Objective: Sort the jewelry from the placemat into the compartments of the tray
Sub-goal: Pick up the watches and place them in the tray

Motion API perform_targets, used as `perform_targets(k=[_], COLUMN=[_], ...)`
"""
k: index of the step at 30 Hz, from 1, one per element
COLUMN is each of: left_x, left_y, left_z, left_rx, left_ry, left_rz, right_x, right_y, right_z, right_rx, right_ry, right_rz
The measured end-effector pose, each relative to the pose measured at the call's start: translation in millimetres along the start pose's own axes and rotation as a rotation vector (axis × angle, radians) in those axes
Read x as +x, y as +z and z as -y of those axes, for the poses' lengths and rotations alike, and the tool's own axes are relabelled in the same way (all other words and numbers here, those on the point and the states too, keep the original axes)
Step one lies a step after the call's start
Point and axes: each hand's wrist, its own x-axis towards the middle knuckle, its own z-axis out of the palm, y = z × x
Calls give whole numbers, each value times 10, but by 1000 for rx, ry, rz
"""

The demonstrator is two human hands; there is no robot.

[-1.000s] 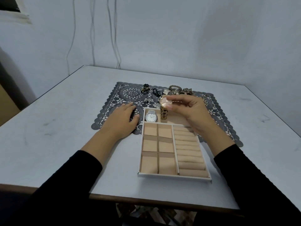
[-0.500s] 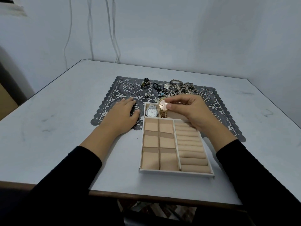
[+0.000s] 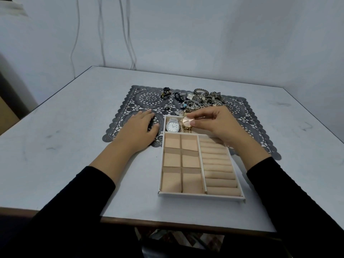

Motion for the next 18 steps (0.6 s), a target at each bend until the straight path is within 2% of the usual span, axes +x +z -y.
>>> perform_targets(k=[9,18], left_x=[-7,-18], left_y=[-6,-17], left_z=[-5,-20], left_rx=[-2,-3], left_ry=[-3,-5], left_rz=[-5,1], right_x=[-85,-46], right_y=[89,71], right_z=[176,129], right_rx=[49,-135], right_ry=[1,-45], right_rz=[-2,-50])
